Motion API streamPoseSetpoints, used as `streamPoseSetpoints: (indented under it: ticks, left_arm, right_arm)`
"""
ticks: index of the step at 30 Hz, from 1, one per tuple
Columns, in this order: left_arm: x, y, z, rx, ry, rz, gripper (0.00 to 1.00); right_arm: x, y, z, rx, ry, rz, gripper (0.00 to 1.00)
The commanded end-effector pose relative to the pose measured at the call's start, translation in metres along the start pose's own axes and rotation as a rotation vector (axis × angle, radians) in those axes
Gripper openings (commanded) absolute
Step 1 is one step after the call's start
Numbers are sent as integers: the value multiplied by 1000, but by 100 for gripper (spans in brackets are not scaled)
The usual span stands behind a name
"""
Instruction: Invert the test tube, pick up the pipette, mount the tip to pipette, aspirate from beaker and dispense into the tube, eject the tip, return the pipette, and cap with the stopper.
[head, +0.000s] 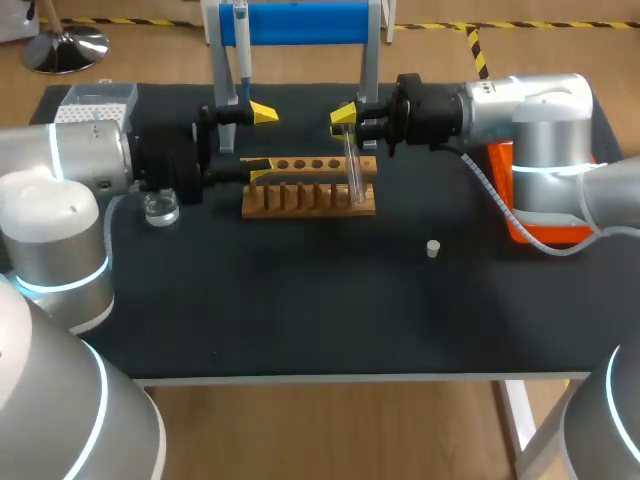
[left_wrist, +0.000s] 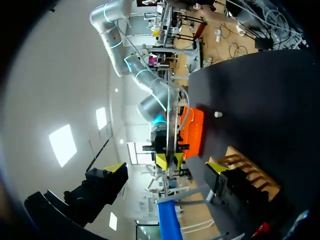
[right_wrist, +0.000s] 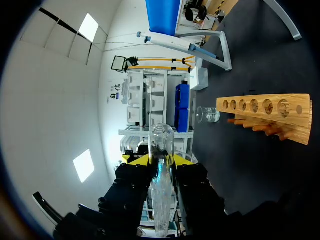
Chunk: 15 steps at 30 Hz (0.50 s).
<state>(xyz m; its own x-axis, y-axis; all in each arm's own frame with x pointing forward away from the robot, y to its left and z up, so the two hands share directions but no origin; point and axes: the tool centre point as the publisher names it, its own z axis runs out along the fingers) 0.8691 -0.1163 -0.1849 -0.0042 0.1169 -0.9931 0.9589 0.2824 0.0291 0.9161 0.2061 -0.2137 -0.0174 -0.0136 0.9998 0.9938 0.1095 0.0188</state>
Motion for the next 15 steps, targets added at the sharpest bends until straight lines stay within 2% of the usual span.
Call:
streamPoseSetpoints:
  ticks: [1, 10, 15]
  left_arm:
    - [6, 5, 17, 28, -33, 16, 100]
    - [6, -9, 47, 90, -69, 36, 100]
    - [4, -25, 64, 111, -81, 43, 100]
  right_arm:
    - [0, 0, -1, 4, -2, 0, 0]
    - [0, 0, -1, 4, -2, 0, 0]
    - [0, 0, -1, 4, -2, 0, 0]
